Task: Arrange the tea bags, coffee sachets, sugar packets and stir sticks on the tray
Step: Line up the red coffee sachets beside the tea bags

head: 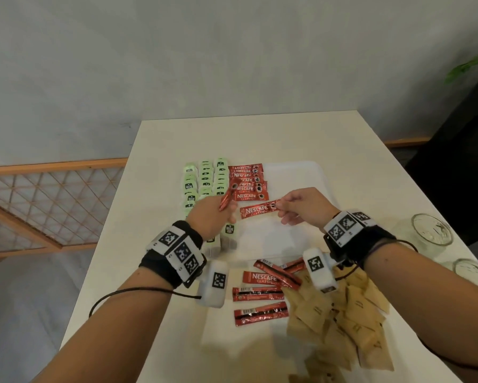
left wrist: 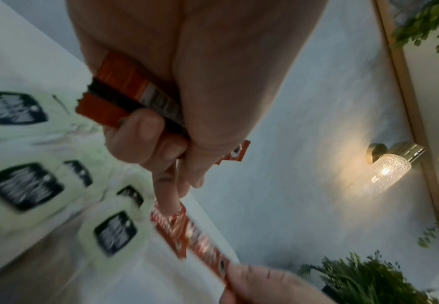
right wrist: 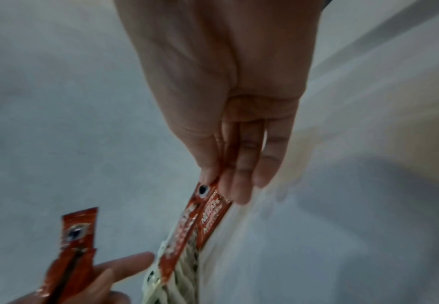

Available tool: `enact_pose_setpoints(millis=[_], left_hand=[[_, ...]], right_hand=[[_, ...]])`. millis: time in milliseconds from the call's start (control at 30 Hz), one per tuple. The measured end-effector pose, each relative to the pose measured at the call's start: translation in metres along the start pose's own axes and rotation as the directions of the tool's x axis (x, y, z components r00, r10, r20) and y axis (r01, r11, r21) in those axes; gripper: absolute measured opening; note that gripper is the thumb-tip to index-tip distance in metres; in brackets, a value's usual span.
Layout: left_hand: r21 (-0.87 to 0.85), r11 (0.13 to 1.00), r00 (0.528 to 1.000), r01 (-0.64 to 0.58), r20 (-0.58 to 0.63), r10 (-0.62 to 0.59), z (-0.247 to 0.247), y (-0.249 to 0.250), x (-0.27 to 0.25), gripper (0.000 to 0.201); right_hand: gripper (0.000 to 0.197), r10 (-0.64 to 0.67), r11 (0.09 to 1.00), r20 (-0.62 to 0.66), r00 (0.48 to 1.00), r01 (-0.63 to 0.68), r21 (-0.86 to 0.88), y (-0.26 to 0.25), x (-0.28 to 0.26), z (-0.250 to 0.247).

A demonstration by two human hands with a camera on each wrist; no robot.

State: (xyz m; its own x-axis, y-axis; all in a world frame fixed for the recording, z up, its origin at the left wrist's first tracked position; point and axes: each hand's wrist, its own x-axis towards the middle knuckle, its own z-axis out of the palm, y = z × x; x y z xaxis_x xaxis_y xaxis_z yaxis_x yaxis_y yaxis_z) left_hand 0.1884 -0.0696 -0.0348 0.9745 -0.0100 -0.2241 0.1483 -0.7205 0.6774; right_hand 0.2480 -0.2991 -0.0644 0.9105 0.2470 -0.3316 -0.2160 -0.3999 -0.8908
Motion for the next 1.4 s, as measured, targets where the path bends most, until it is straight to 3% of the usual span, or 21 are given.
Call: enact_pose_setpoints(millis=[167,500,633,800,867,967,1100,1200,1300,1400], left_hand=[[-0.055,0.998,0.994,-0.006,-0.11,0.0,-0.021,-0.006,0.017,0.031],[-0.136,0.99,0.988,0.039,-0.145,-0.059,-0.026,-0.019,0.037,0.029],[-0.195,0.978,0.99,0.075,-0.102,-0.096,-0.023,-0.02,0.036,0.025],[-0.367,0.917,0.987,0.158,0.058,-0.147,-0.022,-0.014,0.025,0.026],[-0.392,0.899,0.978,0.195,0.142,-0.15,-0.021,-0.01,0.019,0.024],[-0.325,0.918,0.95,0.229,0.279,-0.138,-0.014,-0.005,0.012,0.029],[-0.114,0.982,0.934,0.15,0.343,-0.103,0.001,0.008,0.001,0.03],[-0.065,0.993,0.925,0.1,0.373,-0.069,0.011,0.019,-0.008,0.029],[-0.045,0.999,0.937,0.02,0.348,-0.003,0.016,0.024,-0.014,0.024],[-0.121,0.992,0.98,-0.023,0.195,0.047,0.013,0.018,-0.018,0.029]], right_hand=[[0.012,0.15,0.983,-0.133,0.98,-0.162,-0.085,0.01,0.024,0.007],[0.023,0.181,0.979,-0.165,0.969,-0.194,-0.066,-0.003,0.048,0.031],[0.023,0.185,0.977,-0.171,0.968,-0.2,-0.07,-0.007,0.053,0.033],[0.025,0.186,0.981,-0.183,0.965,-0.191,-0.011,-0.008,0.05,0.032],[0.025,0.141,0.986,-0.226,0.964,-0.158,-0.057,-0.007,0.046,0.03],[0.026,-0.01,0.999,-0.208,0.978,-0.001,-0.053,-0.013,0.03,0.028],[0.026,-0.117,0.971,-0.023,0.993,0.12,0.206,-0.024,-0.005,0.027],[0.022,-0.188,0.969,0.105,0.976,0.167,0.18,-0.018,-0.024,0.028],[0.016,-0.194,0.967,0.048,0.98,0.182,0.18,-0.011,-0.034,0.027],[0.012,-0.131,0.958,-0.038,0.991,0.137,0.253,-0.004,-0.042,0.017]])
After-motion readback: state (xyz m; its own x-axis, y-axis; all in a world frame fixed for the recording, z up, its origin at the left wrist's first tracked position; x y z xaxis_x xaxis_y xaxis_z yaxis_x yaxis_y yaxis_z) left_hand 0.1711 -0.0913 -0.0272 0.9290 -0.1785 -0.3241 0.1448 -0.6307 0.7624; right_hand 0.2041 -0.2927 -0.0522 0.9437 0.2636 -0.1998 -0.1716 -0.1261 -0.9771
